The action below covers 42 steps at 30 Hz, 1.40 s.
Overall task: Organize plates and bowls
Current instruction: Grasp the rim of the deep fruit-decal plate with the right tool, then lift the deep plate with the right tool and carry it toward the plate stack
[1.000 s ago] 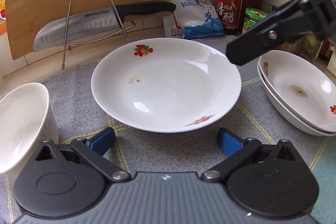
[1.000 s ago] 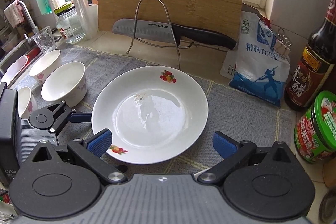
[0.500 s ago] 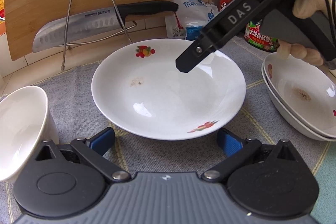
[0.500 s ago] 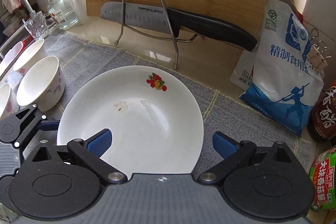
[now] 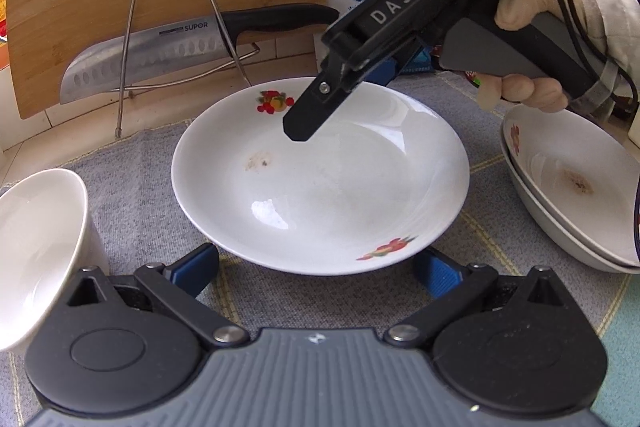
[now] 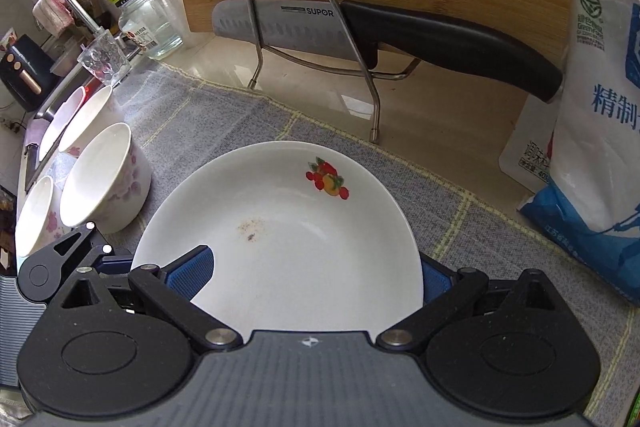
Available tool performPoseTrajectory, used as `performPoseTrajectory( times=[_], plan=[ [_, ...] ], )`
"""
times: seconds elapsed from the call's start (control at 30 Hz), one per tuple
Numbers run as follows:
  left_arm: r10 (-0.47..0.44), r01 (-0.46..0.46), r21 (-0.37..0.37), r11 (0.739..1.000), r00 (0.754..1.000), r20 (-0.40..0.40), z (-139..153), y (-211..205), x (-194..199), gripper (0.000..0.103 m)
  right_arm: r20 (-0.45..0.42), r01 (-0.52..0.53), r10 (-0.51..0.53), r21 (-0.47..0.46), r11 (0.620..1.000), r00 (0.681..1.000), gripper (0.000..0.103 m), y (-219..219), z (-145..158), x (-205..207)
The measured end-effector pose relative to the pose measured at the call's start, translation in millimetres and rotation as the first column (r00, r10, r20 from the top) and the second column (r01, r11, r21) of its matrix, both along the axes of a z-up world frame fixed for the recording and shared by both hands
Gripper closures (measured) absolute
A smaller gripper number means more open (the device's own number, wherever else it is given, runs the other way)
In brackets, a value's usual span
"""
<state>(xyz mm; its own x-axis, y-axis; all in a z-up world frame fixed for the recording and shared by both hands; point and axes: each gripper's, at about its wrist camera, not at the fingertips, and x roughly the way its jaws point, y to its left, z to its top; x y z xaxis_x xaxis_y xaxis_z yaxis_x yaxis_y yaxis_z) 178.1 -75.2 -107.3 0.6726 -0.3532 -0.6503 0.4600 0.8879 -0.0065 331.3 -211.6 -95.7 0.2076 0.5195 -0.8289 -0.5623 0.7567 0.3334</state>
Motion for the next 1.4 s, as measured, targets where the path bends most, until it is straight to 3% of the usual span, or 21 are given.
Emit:
performPoseTrajectory(
  times=[0.8,1.4],
  plan=[
    [-0.038,0.038,0.006,0.999,0.999,0.038,-0.1,1.0,3.0,0.003,-0.044,-0.025,0.028,0.058,0.998,0.999,0.004,-2.1,-3.4,13.9],
    [-0.073,0.071,0.040,0.997,0.997,0.032,10.7,4.1,-10.5,0.003,-0.051,0.005,0.000,0.083,0.997,0.999,0.004,-7.9,7.9,-8.2]
  ],
)
